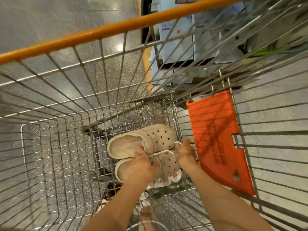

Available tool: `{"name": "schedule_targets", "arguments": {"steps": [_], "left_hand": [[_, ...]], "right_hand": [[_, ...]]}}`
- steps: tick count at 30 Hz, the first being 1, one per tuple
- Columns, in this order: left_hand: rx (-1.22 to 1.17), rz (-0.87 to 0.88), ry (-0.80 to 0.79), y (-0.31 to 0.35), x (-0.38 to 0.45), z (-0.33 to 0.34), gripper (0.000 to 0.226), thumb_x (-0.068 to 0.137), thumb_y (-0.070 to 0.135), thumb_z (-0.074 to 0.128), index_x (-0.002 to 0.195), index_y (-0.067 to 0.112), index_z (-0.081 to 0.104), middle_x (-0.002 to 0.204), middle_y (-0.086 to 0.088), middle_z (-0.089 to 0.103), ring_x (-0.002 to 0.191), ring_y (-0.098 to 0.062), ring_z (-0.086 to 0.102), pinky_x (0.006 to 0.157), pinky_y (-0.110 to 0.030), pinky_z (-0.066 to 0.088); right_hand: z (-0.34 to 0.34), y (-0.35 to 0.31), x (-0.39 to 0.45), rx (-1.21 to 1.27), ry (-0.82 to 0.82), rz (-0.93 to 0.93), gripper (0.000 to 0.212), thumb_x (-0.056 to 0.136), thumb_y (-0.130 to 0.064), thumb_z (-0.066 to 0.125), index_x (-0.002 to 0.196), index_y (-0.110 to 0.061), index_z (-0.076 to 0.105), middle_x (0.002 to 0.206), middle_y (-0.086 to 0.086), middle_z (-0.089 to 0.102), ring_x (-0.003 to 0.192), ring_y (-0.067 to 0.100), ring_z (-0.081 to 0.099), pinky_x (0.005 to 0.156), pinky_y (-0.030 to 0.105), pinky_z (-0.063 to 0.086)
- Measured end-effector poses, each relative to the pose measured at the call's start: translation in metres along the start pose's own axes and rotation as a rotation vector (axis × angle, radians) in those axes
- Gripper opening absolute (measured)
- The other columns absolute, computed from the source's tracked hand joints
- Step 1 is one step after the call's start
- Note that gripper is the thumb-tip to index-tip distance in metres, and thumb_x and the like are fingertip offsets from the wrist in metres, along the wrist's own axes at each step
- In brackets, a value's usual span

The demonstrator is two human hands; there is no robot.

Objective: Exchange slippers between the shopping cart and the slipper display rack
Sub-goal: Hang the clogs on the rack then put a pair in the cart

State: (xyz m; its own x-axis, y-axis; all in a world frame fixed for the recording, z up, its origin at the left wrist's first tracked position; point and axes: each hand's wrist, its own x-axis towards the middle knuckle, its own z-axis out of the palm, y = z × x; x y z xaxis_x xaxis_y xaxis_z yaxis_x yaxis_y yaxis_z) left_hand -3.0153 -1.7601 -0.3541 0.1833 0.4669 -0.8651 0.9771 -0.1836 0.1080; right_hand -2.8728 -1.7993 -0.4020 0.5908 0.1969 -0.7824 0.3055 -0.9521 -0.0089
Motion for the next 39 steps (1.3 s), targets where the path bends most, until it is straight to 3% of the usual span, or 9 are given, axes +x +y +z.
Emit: {"name": "schedule_targets", "arguments": {"steps": [5, 9, 17, 22, 28, 32, 34, 37, 39], "left_hand": [[0.033, -0.041, -0.017, -0.01, -0.016, 0.003, 0.073, 0.094, 0.043, 0.032, 0.148, 0.001, 0.004, 0.132, -0.011, 0.053, 0.114, -0.027, 0.057, 0.089, -0.036, 0.048], [0.018, -0.039, -0.033, -0.025, -0.034, -0.015, 0.05, 0.094, 0.035, 0.04, 0.133, 0.004, 0.038, 0.121, -0.007, 0.062, 0.11, -0.025, 0.061, 0.088, -0.035, 0.051], [-0.009, 0.055, -0.09, -0.052, -0.09, -0.059, 0.033, 0.092, 0.034, 0.041, 0.116, 0.017, 0.057, 0.11, 0.0, 0.063, 0.098, -0.018, 0.06, 0.083, -0.029, 0.048], [-0.021, 0.195, -0.149, -0.062, -0.132, -0.077, 0.042, 0.09, 0.041, 0.043, 0.121, 0.015, 0.056, 0.121, -0.004, 0.063, 0.107, -0.02, 0.061, 0.092, -0.032, 0.049], [-0.067, 0.409, -0.018, -0.049, -0.225, -0.116, 0.049, 0.096, 0.038, 0.042, 0.138, 0.012, 0.04, 0.139, -0.007, 0.05, 0.114, -0.017, 0.053, 0.097, -0.024, 0.041], [-0.115, 0.623, -0.007, -0.018, -0.291, -0.122, 0.061, 0.097, 0.039, 0.042, 0.147, 0.012, 0.023, 0.146, -0.009, 0.04, 0.127, -0.021, 0.046, 0.103, -0.025, 0.036], [-0.241, 0.688, 0.018, 0.003, -0.322, -0.118, 0.055, 0.094, 0.039, 0.049, 0.136, 0.004, 0.041, 0.137, -0.017, 0.049, 0.126, -0.029, 0.048, 0.104, -0.03, 0.038], [-0.491, 0.834, 0.005, 0.032, -0.372, -0.104, 0.038, 0.09, 0.044, 0.053, 0.104, 0.009, 0.063, 0.087, -0.012, 0.068, 0.083, -0.027, 0.063, 0.076, -0.035, 0.05], [-0.542, 0.952, -0.042, 0.05, -0.41, -0.093, 0.039, 0.09, 0.042, 0.054, 0.107, 0.008, 0.061, 0.086, -0.018, 0.066, 0.079, -0.03, 0.065, 0.069, -0.041, 0.052]], "right_hand": [[-0.019, 0.005, -0.033, -0.066, -0.003, -0.079, 0.054, 0.095, -0.016, 0.039, 0.144, -0.014, 0.016, 0.128, 0.016, 0.054, 0.118, 0.033, 0.052, 0.095, 0.04, 0.043], [-0.035, 0.008, -0.068, -0.242, -0.004, -0.272, 0.056, 0.09, -0.004, 0.037, 0.143, -0.009, 0.019, 0.12, 0.016, 0.06, 0.112, 0.031, 0.057, 0.092, 0.04, 0.049], [-0.061, 0.004, -0.156, -0.614, 0.318, -0.645, 0.054, 0.086, -0.002, 0.037, 0.139, -0.004, 0.025, 0.128, 0.015, 0.054, 0.118, 0.029, 0.053, 0.105, 0.038, 0.031], [-0.084, 0.019, -0.217, -0.595, 0.434, -0.562, 0.061, 0.088, -0.005, 0.038, 0.145, -0.003, 0.014, 0.131, 0.013, 0.054, 0.122, 0.028, 0.049, 0.108, 0.04, 0.026], [-0.139, 0.053, -0.318, -0.415, 0.647, -0.38, 0.045, 0.089, -0.009, 0.04, 0.134, -0.009, 0.032, 0.126, 0.01, 0.056, 0.12, 0.028, 0.049, 0.106, 0.038, 0.028], [-0.178, 0.082, -0.392, -0.291, 1.017, -0.326, 0.05, 0.048, -0.019, 0.083, 0.094, -0.011, 0.064, 0.071, 0.004, 0.069, 0.069, 0.022, 0.067, 0.074, 0.031, 0.054], [-0.192, 0.105, -0.425, -0.306, 1.089, -0.281, 0.058, 0.018, -0.023, 0.086, 0.073, -0.014, 0.068, 0.046, 0.002, 0.061, 0.044, 0.017, 0.061, 0.054, 0.024, 0.053], [-0.217, 0.141, -0.488, -0.339, 1.233, -0.163, 0.053, 0.022, -0.033, 0.086, 0.068, -0.015, 0.066, 0.041, 0.001, 0.057, 0.039, 0.014, 0.058, 0.054, 0.02, 0.05], [-0.227, 0.171, -0.538, -0.348, 1.35, -0.096, 0.053, 0.025, -0.032, 0.086, 0.071, -0.016, 0.065, 0.04, 0.0, 0.055, 0.037, 0.015, 0.055, 0.053, 0.02, 0.049]]}}
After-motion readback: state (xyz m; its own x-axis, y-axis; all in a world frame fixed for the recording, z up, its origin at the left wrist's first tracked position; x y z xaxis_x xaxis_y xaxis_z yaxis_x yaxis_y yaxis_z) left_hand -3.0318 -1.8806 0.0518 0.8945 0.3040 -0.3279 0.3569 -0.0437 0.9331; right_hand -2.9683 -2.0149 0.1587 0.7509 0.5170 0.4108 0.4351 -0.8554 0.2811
